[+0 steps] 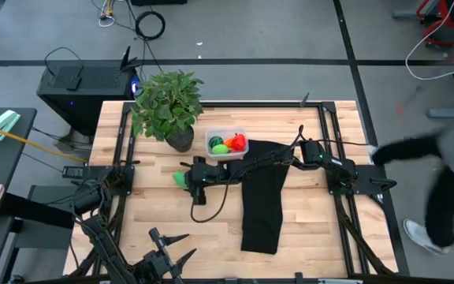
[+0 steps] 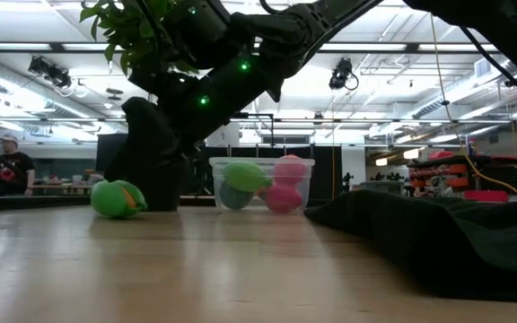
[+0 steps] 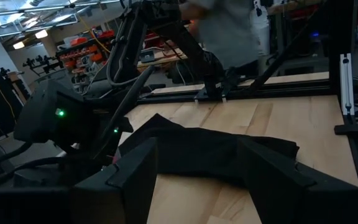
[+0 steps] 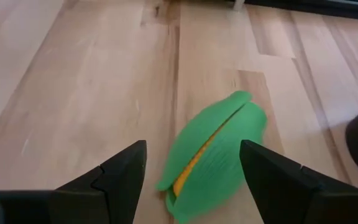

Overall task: Pick and placing Produce into tupperware
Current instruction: Put the green corn into the transparent bin

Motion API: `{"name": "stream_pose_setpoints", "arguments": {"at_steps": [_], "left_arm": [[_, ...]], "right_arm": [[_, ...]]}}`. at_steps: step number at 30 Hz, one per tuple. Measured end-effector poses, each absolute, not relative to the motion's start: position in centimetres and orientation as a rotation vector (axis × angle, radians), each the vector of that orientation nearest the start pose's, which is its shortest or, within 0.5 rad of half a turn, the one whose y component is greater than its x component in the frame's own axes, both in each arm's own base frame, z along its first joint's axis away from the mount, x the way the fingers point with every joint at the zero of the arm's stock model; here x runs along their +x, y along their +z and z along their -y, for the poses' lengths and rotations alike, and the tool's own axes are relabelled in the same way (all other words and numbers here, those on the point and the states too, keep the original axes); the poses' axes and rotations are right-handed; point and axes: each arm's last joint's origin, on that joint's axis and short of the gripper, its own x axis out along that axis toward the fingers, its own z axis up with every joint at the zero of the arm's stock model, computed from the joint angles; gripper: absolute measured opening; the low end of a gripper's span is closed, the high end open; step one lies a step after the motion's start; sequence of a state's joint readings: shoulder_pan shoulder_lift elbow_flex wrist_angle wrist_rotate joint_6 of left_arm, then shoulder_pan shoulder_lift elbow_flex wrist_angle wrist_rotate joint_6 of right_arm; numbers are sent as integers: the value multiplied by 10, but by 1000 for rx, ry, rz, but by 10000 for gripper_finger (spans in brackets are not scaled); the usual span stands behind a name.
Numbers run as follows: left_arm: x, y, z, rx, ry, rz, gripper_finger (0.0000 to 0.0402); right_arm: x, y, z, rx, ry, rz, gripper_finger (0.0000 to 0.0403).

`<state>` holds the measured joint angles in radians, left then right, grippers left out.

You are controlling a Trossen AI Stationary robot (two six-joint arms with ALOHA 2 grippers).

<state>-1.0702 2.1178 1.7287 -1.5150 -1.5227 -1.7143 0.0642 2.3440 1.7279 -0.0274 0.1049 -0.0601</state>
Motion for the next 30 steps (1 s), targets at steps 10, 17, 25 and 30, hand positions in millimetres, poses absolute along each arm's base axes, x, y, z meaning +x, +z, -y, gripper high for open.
{"name": "stream_pose_setpoints", "arguments": {"at_steps": [10, 17, 25, 30], "left_arm": [[210, 226, 323, 174, 511, -93, 229], [210, 226, 323, 167, 510, -92, 229], [210, 226, 324, 164, 510, -92, 229], [210, 226, 324, 164, 511, -92, 229]], "right_arm": [[519, 146, -27, -90, -31, -587, 286], [519, 147, -27, -19, -69, -573, 299], [520, 147, -20, 135, -142, -563, 296], [520, 148, -16, 150, -183, -547, 295]]}}
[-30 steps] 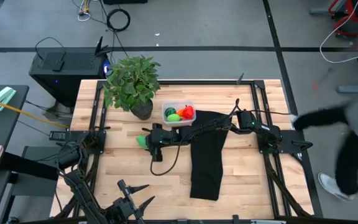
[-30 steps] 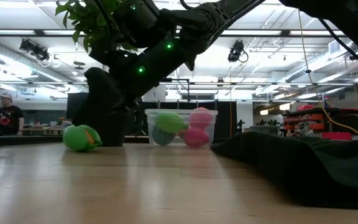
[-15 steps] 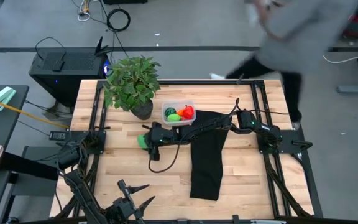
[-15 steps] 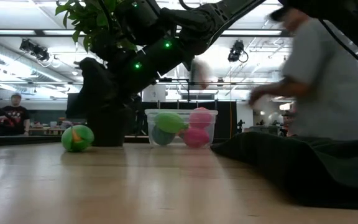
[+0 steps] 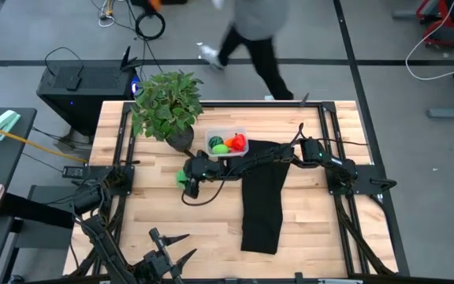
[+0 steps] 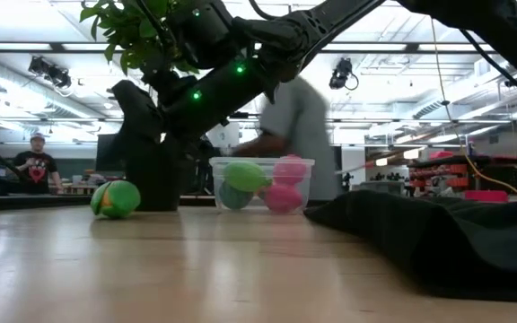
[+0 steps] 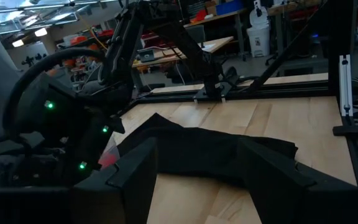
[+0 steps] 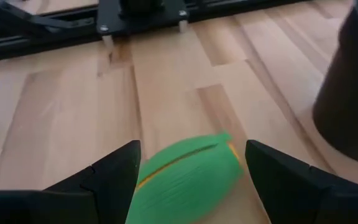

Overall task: Pick and placing Produce into tupperware
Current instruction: Put the green corn into the transparent bin

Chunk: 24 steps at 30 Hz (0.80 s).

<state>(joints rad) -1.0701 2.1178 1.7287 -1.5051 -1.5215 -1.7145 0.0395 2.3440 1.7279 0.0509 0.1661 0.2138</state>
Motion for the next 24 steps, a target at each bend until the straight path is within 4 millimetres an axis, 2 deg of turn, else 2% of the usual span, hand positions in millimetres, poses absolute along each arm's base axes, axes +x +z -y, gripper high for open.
{"name": "stream_pose_setpoints", "arguments": {"at_steps": [8, 12, 18, 24], "left_arm": [[210, 226, 324, 163, 511, -92, 229], [210, 226, 324, 163, 511, -93, 229], [217, 225, 317, 167, 547, -151, 229], [230, 227, 302, 193, 617, -245, 229]], "right_arm": [[520, 148, -18, 155, -173, -546, 295], [520, 148, -21, 82, -144, -554, 295], [511, 147, -46, -62, -9, -664, 295], [486, 169, -73, -159, 49, -833, 295]]}}
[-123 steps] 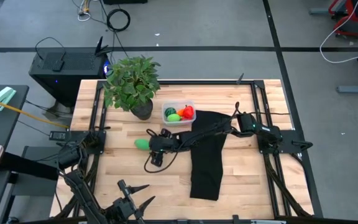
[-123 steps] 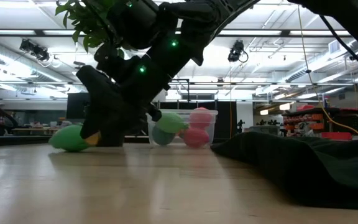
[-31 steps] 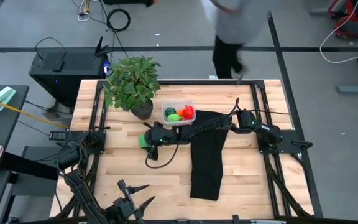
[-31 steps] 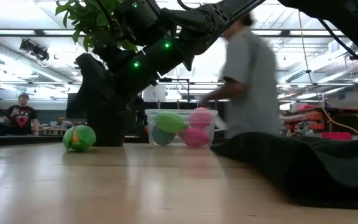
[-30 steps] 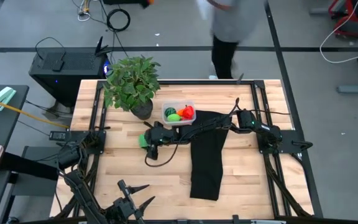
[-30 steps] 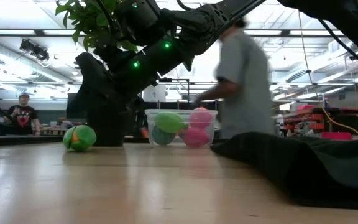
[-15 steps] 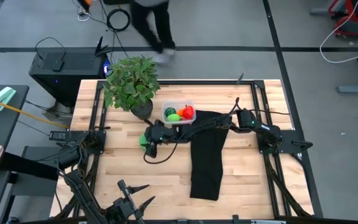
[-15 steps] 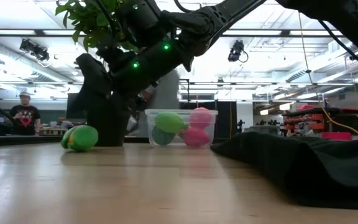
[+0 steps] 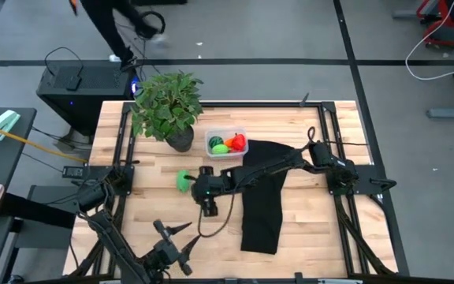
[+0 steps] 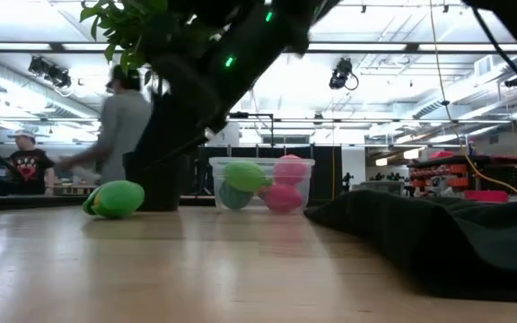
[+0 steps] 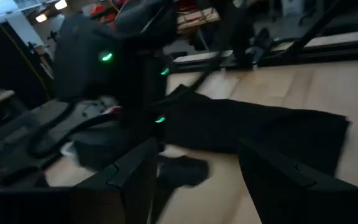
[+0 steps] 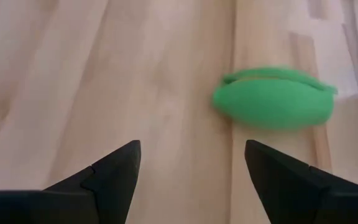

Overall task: Pick and placing Produce into tupperware
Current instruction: Put the green corn into the transparent bin

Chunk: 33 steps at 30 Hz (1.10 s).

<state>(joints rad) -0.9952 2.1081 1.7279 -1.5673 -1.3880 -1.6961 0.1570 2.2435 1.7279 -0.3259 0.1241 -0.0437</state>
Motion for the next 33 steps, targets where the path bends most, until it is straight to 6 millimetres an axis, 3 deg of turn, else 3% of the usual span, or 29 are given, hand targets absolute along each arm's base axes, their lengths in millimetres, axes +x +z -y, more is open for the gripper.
{"name": "stream_pose_setpoints", "arguments": {"at_steps": [4, 9, 16, 21, 26, 29, 33], "left_arm": [[235, 240, 292, 155, 648, -293, 228], [241, 263, 283, 25, 680, -293, 226], [264, 277, 247, -50, 795, -479, 200], [290, 273, 214, -18, 877, -685, 181], [308, 271, 187, -5, 922, -823, 183], [309, 263, 181, -7, 954, -832, 192], [292, 228, 178, -16, 1057, -812, 201]], "right_arm": [[459, 193, -91, -217, 67, -973, 295], [416, 215, -114, -309, -40, -1151, 295], [361, 227, -144, -366, -131, -1138, 295], [328, 229, -148, -364, -215, -1072, 295], [309, 227, -140, -304, -251, -1012, 295], [300, 222, -134, -281, -263, -999, 295], [291, 214, -130, -259, -275, -997, 295]]}}
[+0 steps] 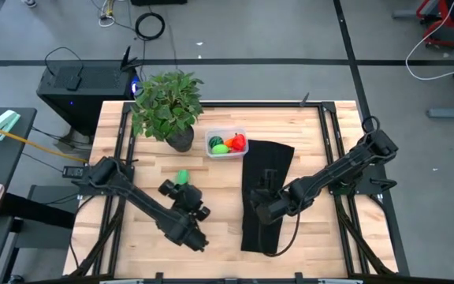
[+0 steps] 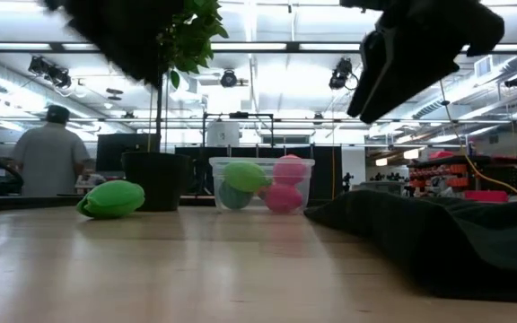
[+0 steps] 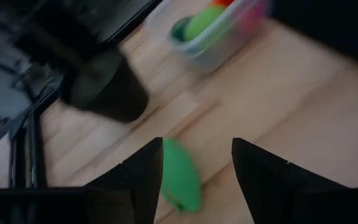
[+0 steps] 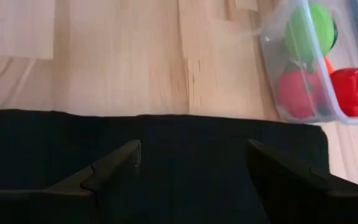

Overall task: Pick and placing Produce into tupperware
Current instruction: Put the green corn into the transparent bin

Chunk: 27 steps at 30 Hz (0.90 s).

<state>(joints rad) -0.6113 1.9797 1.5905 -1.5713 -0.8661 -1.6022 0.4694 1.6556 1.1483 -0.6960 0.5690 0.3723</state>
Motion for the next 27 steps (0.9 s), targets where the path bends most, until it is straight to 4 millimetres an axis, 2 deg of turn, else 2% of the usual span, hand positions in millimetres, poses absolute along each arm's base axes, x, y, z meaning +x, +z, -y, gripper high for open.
{"name": "stream_pose_setpoints", "arguments": {"at_steps": [3, 5, 8, 10, 13, 20, 23, 27], "left_arm": [[268, 201, 180, -66, 1139, -730, 199], [249, 196, 181, -129, 1165, -640, 196], [222, 198, 185, -232, 1138, -504, 191], [210, 207, 186, -318, 1104, -439, 191], [194, 221, 182, -381, 1072, -435, 194], [179, 243, 153, -495, 1083, -462, 205], [183, 248, 139, -551, 1064, -507, 205], [198, 249, 125, -610, 1005, -617, 206]], "right_arm": [[289, 209, -129, -258, -277, -999, 295], [290, 208, -129, -255, -276, -993, 295], [292, 209, -128, -251, -271, -977, 295], [295, 210, -128, -250, -263, -954, 295], [299, 212, -128, -250, -251, -924, 295], [302, 213, -127, -249, -245, -902, 295], [303, 213, -125, -252, -248, -904, 295], [303, 213, -125, -259, -245, -905, 295]]}}
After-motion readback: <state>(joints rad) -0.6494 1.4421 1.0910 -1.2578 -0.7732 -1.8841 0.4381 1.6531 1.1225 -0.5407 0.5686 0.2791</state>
